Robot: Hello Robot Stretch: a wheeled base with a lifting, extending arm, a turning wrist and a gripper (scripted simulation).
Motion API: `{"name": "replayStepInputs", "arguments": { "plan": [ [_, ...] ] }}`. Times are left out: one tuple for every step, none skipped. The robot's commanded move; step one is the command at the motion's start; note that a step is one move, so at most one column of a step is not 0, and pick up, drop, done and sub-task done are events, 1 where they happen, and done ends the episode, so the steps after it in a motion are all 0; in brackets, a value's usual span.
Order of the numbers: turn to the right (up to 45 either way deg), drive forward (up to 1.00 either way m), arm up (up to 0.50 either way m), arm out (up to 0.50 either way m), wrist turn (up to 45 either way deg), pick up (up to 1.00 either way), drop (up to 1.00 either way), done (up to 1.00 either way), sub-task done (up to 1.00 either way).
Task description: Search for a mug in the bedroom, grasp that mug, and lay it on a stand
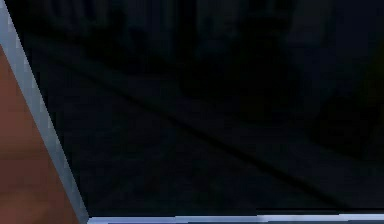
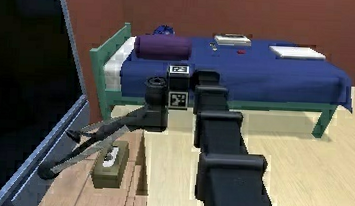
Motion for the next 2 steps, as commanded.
{"name": "replayStepInputs", "arguments": {
  "plan": [
    [0.0, 0.0, 0.0, -0.08, 0.0, 0.0, 0.0, 0.0, 0.0],
    [0.0, 0.0, 0.0, 0.0, 0.0, 0.0, 0.0, 1.0, 0.0]
  ]
}}
